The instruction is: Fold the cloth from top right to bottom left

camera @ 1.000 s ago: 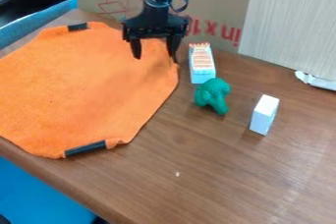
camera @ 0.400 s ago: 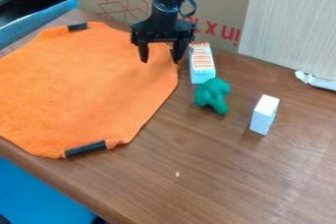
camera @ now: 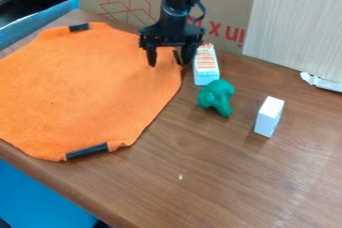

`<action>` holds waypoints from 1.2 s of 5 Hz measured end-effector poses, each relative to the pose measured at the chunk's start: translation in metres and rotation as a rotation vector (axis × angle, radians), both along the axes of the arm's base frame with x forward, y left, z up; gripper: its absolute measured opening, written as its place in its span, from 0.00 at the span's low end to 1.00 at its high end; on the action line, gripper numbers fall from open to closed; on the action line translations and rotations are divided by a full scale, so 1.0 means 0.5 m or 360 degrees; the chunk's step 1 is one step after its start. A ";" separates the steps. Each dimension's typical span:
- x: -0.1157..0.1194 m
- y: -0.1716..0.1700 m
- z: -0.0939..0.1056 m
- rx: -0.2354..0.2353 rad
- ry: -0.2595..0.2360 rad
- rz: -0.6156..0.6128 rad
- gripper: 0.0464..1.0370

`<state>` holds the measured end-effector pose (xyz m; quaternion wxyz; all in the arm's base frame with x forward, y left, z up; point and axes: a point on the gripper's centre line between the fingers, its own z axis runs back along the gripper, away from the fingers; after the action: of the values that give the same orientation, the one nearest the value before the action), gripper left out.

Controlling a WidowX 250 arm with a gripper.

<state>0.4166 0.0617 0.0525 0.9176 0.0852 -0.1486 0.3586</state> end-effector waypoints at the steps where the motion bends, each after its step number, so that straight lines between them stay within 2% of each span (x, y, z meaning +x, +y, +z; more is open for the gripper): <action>1: 0.011 0.001 0.010 0.0000 -0.0026 0.0016 0.92; 2: 0.011 -0.002 -0.010 -0.0016 0.0011 0.0013 0.63; 3: 0.010 -0.003 -0.012 -0.0027 0.0014 -0.0004 0.33; 4: 0.004 -0.009 -0.014 -0.0054 0.0010 -0.0019 0.11; 5: -0.014 -0.007 -0.004 -0.0108 0.0033 -0.0044 0.03; 6: -0.035 0.005 0.047 -0.0243 -0.0035 -0.0075 0.02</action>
<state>0.3991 0.0641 0.0760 0.9280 0.0074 -0.1329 0.3480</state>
